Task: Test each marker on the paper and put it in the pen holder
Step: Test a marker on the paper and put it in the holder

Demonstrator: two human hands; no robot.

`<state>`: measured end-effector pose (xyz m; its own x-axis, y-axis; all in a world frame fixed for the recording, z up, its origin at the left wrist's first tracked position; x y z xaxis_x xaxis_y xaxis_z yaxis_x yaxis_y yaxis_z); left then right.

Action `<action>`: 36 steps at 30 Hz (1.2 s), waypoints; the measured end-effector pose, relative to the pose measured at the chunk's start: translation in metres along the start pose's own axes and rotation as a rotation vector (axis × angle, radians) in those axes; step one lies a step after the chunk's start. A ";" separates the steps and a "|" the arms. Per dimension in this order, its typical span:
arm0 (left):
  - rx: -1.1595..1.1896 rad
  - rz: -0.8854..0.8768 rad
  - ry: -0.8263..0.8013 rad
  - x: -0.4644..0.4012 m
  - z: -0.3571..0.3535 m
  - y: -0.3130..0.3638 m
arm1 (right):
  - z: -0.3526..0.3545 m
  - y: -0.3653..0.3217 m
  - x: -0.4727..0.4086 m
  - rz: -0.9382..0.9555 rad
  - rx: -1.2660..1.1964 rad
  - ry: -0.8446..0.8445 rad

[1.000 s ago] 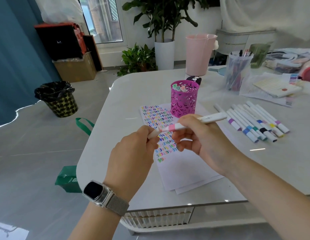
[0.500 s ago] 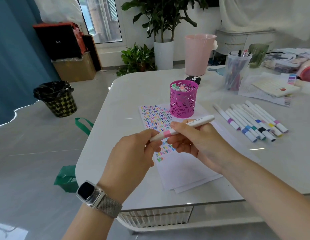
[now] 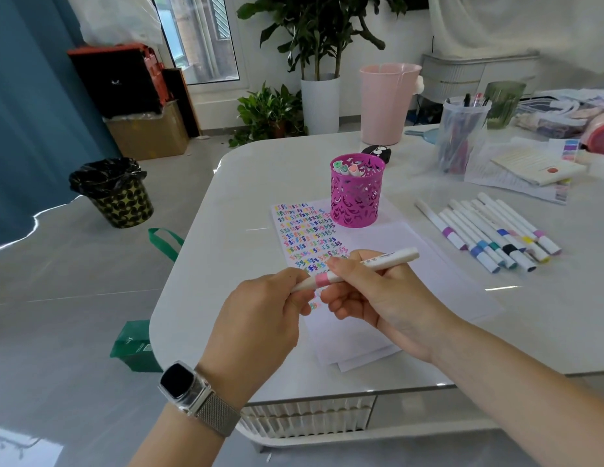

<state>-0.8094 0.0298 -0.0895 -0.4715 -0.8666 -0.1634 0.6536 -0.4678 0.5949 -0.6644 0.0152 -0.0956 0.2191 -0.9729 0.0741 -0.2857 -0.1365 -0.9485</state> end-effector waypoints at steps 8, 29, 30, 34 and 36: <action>0.034 0.081 0.050 -0.010 0.010 0.016 | 0.005 -0.030 -0.010 0.178 0.050 0.079; -0.371 0.114 -0.189 -0.012 0.010 -0.012 | 0.073 -0.078 -0.018 0.642 1.052 0.318; -0.399 0.143 -0.262 -0.012 0.006 -0.016 | 0.082 -0.086 -0.018 0.675 0.908 0.386; -0.416 0.196 -0.380 -0.021 -0.001 -0.020 | 0.092 -0.099 -0.029 0.763 0.657 0.497; -0.431 0.215 -0.433 -0.024 -0.003 -0.020 | 0.087 -0.100 -0.040 0.798 0.659 0.463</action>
<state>-0.8090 0.0595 -0.1001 -0.4411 -0.8421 0.3103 0.8965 -0.3977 0.1952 -0.5632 0.0844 -0.0304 -0.2113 -0.7319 -0.6479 0.3877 0.5457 -0.7429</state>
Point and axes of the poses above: each hand's wrist, its own x-axis away from the middle knuckle, its own z-axis out of the back of the hand, y = z × x, the point moved 4 cm from there along -x, towards the middle knuckle, and after that the axes turned 11 degrees about -y, right-handed, at the moved point
